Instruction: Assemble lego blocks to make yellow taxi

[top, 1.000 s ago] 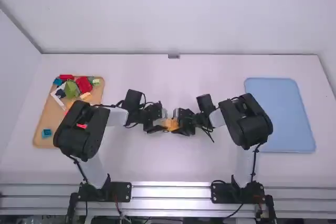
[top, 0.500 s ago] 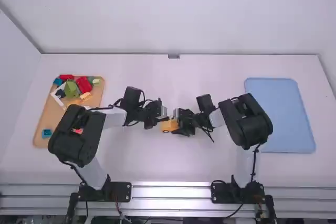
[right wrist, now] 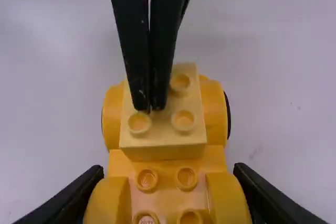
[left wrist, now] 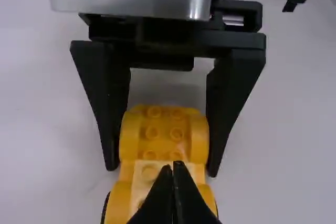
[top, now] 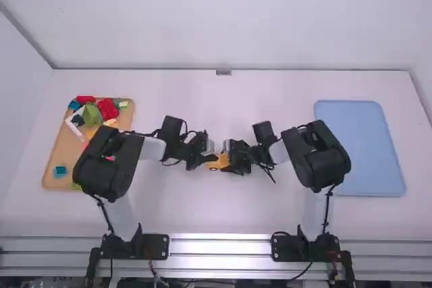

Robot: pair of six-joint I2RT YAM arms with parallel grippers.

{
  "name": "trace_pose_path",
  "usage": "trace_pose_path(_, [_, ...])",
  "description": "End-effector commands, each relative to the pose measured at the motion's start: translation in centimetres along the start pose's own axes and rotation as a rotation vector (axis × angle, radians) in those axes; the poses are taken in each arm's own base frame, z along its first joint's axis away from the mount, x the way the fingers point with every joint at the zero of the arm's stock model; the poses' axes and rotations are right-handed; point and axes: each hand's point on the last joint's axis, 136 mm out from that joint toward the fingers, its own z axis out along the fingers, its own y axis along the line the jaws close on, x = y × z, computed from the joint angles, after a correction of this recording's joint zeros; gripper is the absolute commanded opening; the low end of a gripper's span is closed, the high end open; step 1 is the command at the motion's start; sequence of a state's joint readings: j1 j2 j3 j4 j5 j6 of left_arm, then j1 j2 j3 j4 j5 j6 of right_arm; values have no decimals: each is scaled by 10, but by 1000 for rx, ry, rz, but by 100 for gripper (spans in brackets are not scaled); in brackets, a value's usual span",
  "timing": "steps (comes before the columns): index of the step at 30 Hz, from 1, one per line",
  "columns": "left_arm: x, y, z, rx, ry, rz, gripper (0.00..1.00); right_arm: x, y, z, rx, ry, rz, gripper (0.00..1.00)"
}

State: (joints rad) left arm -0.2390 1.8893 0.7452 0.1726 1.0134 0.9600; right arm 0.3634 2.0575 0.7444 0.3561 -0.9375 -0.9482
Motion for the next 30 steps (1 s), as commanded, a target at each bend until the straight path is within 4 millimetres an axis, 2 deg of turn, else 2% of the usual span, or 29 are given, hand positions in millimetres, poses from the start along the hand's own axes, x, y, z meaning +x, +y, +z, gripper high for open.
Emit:
trace_pose_path(1, [37, -9, 8, 5, 105, -92, 2, -5, 3, -2, -2, -6, 1, 56])
trace_pose_path(6, [63, -13, 11, 6, 176, -145, 2, -5, 3, -2, -2, -5, 2, 56])
trace_pose_path(11, [73, -13, 9, -11, 235, -161, 2, -5, 3, -2, -3, -6, 2, 56])
trace_pose_path(14, [92, -12, 3, -49, 337, -226, 2, -5, 3, -2, -3, -6, 2, 56])
trace_pose_path(16, [102, -19, 0, -44, 399, -268, 2, -5, 3, -2, -3, -5, 3, 56])
trace_pose_path(19, [109, -24, -4, -39, 431, -295, 2, -4, 3, -2, -4, -5, 4, 56])
trace_pose_path(23, [108, -23, -4, -42, 427, -295, 2, -5, 3, -2, -3, -5, 2, 56])
trace_pose_path(26, [97, -20, 2, -31, 374, -266, 2, -5, 3, -2, -3, -6, 2, 56])
trace_pose_path(28, [84, -15, 4, -24, 327, -244, 2, -5, 3, -2, -3, -6, 3, 56])
trace_pose_path(30, [58, -3, 1, -30, 256, -209, 2, -5, 3, -2, -3, -5, 2, 56])
